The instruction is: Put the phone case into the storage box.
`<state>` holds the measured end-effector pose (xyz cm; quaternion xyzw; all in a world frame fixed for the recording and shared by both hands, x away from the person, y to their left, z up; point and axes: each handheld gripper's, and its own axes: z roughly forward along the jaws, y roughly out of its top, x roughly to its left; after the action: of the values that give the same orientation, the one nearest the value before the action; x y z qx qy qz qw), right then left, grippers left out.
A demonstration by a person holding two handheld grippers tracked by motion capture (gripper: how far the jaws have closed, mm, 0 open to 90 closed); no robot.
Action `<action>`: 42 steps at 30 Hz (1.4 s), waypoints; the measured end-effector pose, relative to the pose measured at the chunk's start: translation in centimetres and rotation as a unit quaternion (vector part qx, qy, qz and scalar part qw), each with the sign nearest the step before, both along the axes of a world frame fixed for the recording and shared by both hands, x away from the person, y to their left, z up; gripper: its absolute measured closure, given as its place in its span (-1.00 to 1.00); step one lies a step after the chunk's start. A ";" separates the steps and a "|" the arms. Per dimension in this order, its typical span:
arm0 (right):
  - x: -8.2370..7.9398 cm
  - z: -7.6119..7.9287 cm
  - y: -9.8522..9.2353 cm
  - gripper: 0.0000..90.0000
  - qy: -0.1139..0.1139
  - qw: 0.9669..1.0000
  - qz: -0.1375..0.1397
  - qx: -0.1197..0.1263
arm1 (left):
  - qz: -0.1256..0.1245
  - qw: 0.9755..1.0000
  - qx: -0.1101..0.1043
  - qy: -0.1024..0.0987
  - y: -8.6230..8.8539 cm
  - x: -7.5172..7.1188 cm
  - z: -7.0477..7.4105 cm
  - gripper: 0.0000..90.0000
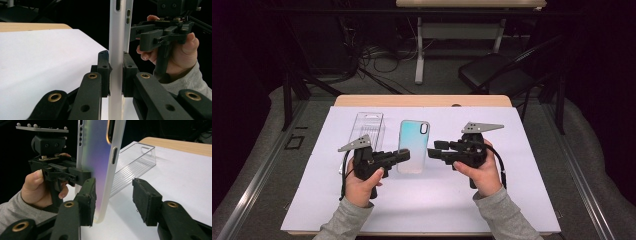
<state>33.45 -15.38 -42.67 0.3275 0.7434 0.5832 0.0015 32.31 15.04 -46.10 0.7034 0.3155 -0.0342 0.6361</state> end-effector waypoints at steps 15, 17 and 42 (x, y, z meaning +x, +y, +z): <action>0.0 -0.7 0.6 0.38 0.020 1.000 0.017 0.002 | -0.016 1.000 0.009 0.003 -0.9 -0.3 -0.4 0.82; 0.0 -0.7 0.6 0.40 0.023 1.000 0.016 0.005 | -0.018 1.000 0.009 0.004 -0.9 -0.3 -0.4 0.82; 0.3 -0.9 0.3 0.63 0.034 0.999 0.027 0.021 | -0.030 1.000 0.006 0.006 -1.4 -0.5 -0.6 0.82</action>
<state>33.71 -15.04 -43.55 0.3271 0.7393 0.5868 -0.0462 31.84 13.63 -46.67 0.7162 0.2986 -0.0556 0.6284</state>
